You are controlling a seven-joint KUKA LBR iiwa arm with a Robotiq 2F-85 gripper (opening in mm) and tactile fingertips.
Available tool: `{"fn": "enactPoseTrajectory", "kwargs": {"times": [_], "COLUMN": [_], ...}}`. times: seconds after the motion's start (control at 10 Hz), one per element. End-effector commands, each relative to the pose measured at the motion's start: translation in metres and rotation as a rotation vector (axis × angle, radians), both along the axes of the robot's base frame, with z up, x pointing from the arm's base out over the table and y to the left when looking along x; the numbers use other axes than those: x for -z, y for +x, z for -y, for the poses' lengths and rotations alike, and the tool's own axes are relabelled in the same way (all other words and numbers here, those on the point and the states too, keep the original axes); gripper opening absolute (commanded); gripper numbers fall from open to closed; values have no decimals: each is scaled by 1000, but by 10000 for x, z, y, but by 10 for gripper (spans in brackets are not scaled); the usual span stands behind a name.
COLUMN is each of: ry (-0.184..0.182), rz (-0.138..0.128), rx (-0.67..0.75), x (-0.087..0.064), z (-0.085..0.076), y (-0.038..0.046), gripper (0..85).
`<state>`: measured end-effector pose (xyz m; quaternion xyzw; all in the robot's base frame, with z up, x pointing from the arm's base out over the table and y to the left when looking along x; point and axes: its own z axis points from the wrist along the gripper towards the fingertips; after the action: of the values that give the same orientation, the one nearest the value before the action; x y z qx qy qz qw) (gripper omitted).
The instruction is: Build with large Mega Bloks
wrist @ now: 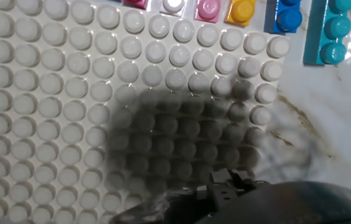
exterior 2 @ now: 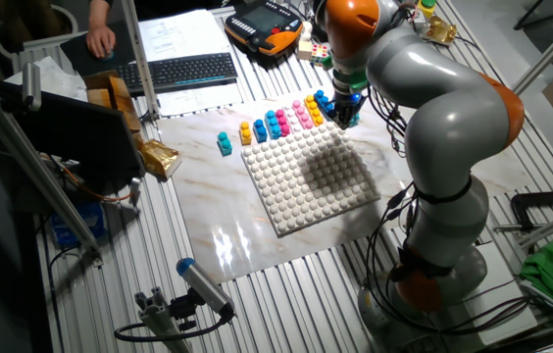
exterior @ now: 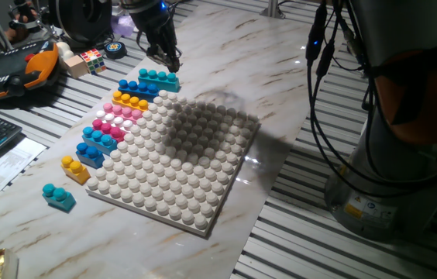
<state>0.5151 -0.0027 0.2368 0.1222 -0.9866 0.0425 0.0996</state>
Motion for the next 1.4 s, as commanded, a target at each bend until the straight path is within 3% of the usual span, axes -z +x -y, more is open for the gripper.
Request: {"fn": "enactPoseTrajectory", "kwargs": {"times": [0.0,0.6,1.0,1.1,1.3], "ry": [1,-24,-20,-14,10], "rz": [5,22,15,28,24], "rx": [7,34,30,38,52], "x": [1,6,6,6,6], "z": [1,-16,-16,-16,-16], "y": [0,-2,-3,-3,-3], "gripper": [7,7,7,7,7]}}
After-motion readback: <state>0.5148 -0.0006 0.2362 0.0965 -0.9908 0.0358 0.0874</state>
